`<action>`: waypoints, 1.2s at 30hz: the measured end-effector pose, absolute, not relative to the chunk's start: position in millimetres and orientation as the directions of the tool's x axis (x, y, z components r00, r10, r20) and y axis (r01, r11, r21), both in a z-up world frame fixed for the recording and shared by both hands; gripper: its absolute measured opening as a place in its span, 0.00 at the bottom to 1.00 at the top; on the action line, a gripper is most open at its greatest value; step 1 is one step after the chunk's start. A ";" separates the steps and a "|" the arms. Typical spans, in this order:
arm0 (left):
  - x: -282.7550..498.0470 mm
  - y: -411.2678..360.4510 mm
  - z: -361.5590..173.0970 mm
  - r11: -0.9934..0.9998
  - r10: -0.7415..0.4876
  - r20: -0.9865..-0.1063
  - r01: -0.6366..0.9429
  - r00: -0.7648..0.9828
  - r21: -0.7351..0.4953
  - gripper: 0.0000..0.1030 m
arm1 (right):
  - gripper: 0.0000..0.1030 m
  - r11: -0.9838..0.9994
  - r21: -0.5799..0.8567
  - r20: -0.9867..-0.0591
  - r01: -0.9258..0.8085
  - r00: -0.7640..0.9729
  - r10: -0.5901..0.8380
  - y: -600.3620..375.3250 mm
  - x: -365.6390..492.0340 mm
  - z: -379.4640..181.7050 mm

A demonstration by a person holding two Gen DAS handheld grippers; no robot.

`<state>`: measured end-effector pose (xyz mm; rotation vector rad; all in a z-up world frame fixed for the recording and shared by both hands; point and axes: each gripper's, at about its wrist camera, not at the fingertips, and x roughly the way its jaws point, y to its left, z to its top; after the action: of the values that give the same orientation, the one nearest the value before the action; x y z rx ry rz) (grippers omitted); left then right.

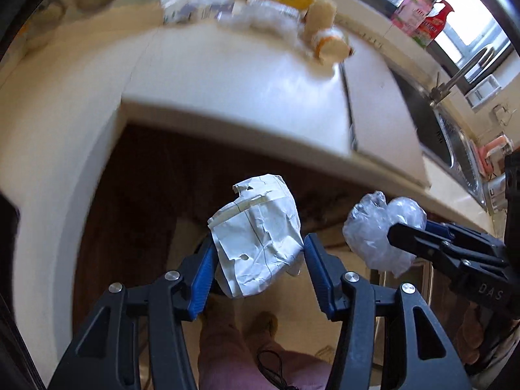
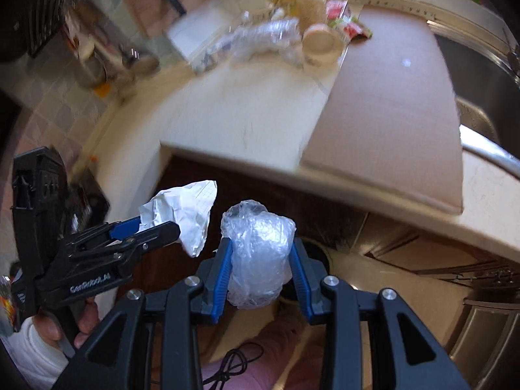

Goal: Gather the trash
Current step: 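Carry the bag and paper down over the bin and open both tools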

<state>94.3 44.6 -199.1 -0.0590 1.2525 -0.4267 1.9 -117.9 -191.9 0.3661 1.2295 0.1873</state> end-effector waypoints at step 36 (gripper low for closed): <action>76.4 79.1 -302.5 0.967 -0.212 -0.952 0.186 0.221 -0.172 0.77 | 0.67 0.876 0.435 -0.892 0.210 0.231 0.388 -97.9 4.5 -327.4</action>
<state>76.4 79.1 -302.5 -0.0231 1.3197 -0.2750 4.5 -97.9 -327.4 0.5295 1.3507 0.1307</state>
